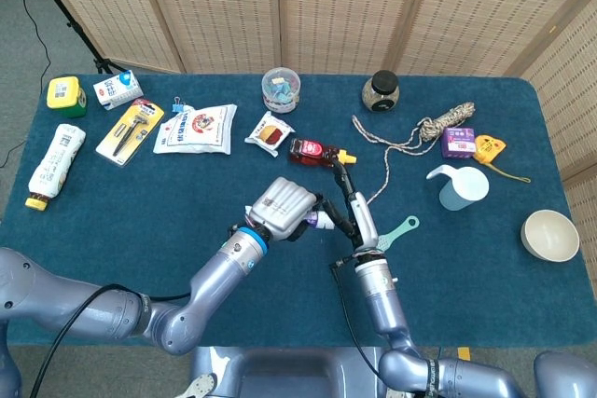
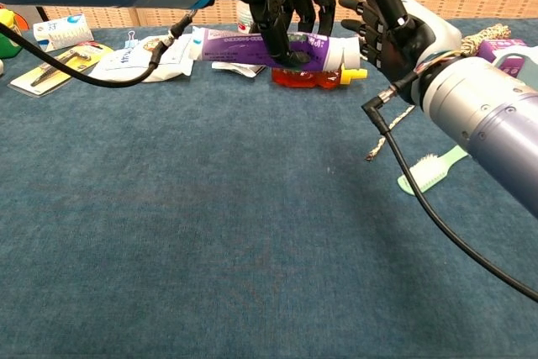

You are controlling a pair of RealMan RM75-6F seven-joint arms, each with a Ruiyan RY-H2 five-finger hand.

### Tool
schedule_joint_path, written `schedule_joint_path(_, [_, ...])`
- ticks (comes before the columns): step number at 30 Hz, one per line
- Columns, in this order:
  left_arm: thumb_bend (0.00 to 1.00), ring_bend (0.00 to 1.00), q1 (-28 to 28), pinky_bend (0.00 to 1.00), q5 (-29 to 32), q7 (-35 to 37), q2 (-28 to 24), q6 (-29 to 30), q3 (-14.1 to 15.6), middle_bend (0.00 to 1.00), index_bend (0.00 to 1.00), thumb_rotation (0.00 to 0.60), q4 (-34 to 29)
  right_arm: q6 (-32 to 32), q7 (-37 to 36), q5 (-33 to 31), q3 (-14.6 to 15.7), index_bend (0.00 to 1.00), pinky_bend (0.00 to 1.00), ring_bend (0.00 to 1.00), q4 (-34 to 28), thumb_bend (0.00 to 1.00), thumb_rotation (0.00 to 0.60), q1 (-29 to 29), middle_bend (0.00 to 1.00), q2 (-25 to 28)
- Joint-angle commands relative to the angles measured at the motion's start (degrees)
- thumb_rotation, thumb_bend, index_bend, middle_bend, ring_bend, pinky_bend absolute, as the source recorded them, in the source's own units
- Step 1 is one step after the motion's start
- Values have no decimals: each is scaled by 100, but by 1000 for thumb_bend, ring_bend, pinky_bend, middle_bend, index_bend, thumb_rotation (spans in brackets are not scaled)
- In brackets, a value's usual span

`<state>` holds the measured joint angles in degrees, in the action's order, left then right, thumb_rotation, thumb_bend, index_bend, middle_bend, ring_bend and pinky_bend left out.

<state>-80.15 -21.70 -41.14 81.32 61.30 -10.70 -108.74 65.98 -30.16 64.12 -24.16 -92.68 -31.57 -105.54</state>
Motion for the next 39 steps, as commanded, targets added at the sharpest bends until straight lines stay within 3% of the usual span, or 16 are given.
schedule_joint_path(1, [1000,531,-4,569,16,-20,26,9,-24,570,662,600,1,-42,-77,-35,-53,0,0,0,-39,0,154,9,0,-14])
schedule_joint_path(14, [1000,531,-14,569,117,-162,167,130,-124,570,662,600,61,-298,-832,-255,-348,0,0,0,-311,0,154,86,0,-52])
schedule_joint_path(39, [1000,535,-59,569,219,-413,392,303,-310,573,664,600,75,-276,-967,-264,-481,0,0,0,-118,0,155,62,0,-263])
